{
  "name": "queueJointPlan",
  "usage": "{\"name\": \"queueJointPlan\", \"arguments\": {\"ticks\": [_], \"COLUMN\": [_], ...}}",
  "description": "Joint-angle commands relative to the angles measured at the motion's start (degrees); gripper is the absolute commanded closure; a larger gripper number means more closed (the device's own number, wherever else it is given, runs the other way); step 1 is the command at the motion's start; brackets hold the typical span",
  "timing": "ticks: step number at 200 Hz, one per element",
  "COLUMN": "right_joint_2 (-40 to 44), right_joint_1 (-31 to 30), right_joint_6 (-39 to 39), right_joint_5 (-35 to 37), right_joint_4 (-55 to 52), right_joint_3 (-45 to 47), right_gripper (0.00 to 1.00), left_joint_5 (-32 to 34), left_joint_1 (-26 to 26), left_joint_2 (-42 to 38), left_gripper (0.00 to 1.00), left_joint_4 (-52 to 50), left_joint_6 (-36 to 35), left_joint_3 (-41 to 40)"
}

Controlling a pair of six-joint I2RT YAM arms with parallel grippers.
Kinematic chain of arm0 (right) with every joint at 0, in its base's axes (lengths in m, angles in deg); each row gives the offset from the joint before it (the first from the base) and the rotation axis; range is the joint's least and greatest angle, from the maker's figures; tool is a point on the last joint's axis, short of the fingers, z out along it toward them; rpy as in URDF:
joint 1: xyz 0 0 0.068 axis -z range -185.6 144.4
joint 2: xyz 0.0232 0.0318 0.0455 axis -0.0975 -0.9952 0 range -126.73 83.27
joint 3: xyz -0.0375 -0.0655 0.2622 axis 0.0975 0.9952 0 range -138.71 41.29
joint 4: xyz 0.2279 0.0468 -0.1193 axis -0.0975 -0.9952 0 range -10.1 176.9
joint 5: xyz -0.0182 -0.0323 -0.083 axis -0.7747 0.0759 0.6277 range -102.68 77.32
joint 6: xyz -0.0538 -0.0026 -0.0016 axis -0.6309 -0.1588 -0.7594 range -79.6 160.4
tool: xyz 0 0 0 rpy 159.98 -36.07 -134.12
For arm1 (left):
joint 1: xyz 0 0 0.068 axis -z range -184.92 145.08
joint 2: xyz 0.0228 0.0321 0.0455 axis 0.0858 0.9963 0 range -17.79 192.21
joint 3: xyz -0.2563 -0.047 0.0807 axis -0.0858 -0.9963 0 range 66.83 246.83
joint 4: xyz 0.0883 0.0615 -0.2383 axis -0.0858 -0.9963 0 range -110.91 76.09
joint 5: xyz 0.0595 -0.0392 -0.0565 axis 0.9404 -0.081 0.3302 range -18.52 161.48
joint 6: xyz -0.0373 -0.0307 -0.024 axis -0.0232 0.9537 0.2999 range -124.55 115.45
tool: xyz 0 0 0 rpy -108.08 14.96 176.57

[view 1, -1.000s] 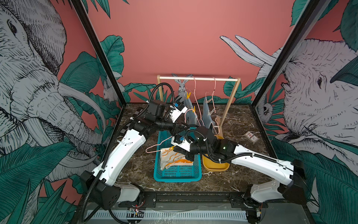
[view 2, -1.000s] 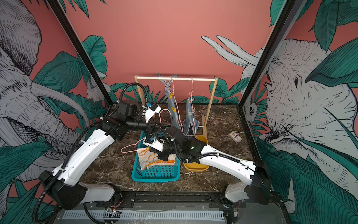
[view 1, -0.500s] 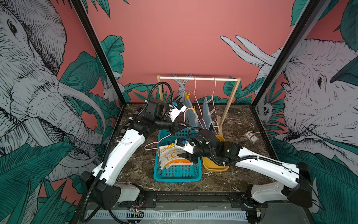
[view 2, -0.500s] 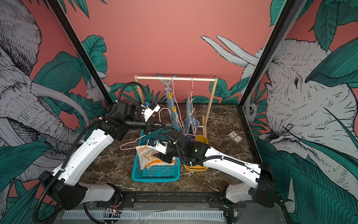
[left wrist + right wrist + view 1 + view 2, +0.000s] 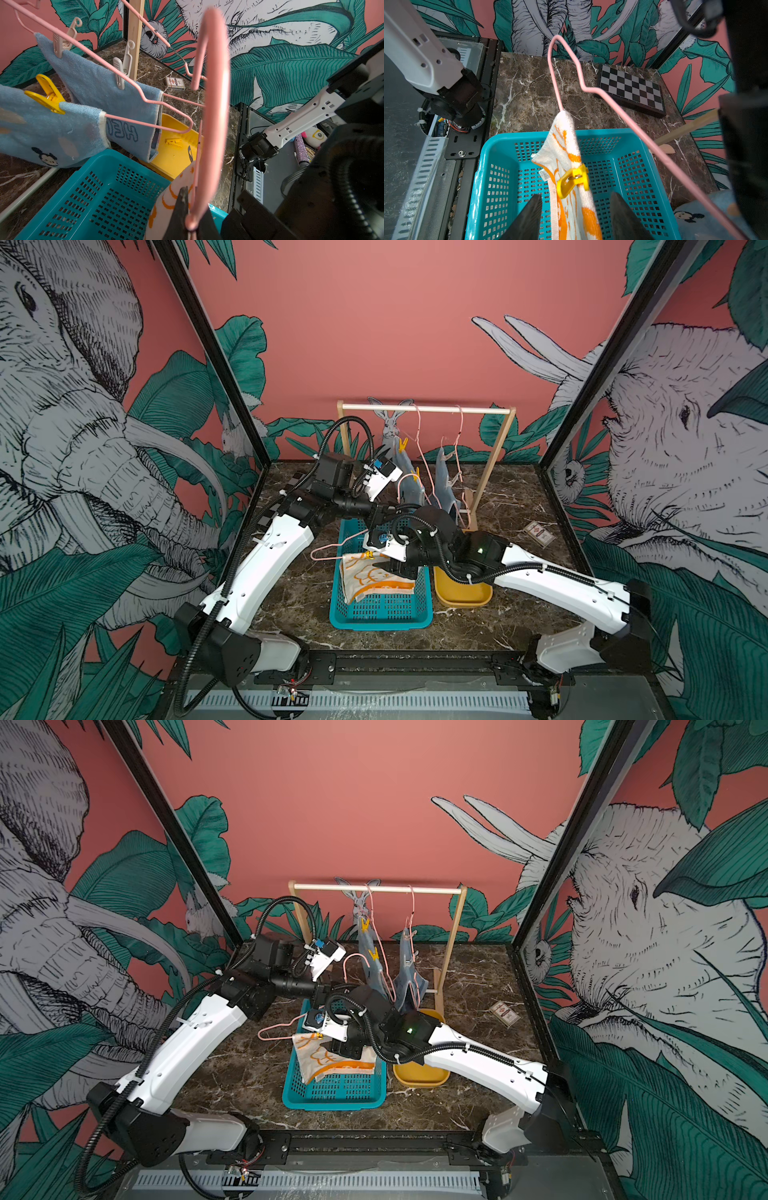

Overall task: Remove the clothespins securing towels to the hanger
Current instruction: Remove the clothespin from the hanger.

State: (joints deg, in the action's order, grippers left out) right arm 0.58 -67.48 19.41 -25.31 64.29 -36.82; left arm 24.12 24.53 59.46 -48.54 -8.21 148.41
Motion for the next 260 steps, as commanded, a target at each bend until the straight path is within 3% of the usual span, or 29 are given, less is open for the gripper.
{"name": "queueJointPlan", "arguments": {"ticks": [1, 99, 260], "right_joint_2": [-1.1, -3.7, -2.9], "right_joint_1": [-0.3, -0.3, -0.3], "right_joint_6": [-2.1, -2.9, -2.3], "right_joint_5": [-0.6, -2.3, -2.7], "right_joint_4": [-0.9, -1.6, -1.9], "right_joint_3": [-2.2, -4.6, -5.2], "right_gripper": [0.48, 0.59, 1.00], "left_joint_5": [-2.2, -2.4, -2.0], "left_joint_1": [-0.2, -0.2, -0.2], "left_joint_2": [-0.7, -0.7, -0.7], "left_gripper": [1.00, 1.00, 1.00], "left_joint_4": [-0.5, -0.4, -0.4], "left_joint_6": [-0.5, -0.3, -0.5], "left_joint_3": [0.3, 0.3, 0.0]}}
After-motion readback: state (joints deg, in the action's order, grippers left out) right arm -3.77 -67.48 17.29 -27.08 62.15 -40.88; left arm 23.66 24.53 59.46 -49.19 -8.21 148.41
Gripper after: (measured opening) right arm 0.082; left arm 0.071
